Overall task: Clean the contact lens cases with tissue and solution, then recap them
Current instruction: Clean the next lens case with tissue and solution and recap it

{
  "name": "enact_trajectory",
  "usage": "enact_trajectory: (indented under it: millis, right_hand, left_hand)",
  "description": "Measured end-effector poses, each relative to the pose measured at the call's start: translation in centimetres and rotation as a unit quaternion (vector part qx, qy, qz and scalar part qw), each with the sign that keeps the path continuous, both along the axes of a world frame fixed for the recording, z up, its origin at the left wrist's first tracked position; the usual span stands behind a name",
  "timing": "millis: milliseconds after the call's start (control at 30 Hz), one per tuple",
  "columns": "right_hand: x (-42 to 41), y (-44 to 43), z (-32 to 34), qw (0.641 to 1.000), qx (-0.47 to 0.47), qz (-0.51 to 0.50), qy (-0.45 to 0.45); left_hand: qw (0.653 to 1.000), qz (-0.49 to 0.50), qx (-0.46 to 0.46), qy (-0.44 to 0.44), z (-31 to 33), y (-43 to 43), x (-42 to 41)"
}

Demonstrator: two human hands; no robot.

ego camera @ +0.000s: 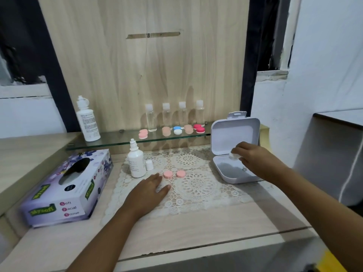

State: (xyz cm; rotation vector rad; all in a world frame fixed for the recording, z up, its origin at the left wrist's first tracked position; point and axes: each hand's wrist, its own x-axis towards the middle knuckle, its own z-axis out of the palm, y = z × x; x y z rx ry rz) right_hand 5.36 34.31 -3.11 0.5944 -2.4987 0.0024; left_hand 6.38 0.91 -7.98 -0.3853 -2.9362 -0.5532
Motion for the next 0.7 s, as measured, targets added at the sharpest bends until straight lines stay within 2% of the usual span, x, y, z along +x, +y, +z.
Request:
enact_trajectory:
  millis: [133,300,567,700]
  right_hand:
    - [-0.1,0.2,0.2,0.992,0.124,0.022,0.013]
    - [-0.5,-0.2,0.0,0.988,0.144,0.05,0.034]
    - [-0.5,-0.8,-0.2,0.992,0.095,0.038,0.073]
    - [-0.1,-2.4,0.6,0.993,-0.039,0.042,0.104]
  left_hand:
    - [1.0,0.0,0.001,-0.001,0.0,0.0,0.0]
    - [1.0,0.002,0.004,-0.006,-0.1,-0.1,-0.1]
    - [1.0,0.0,0.0,-0.003,-0.1,-0.1,-0.1]
    - [1.0,-0.001,0.0,-0.004,-0.1,-0.1,-0.1]
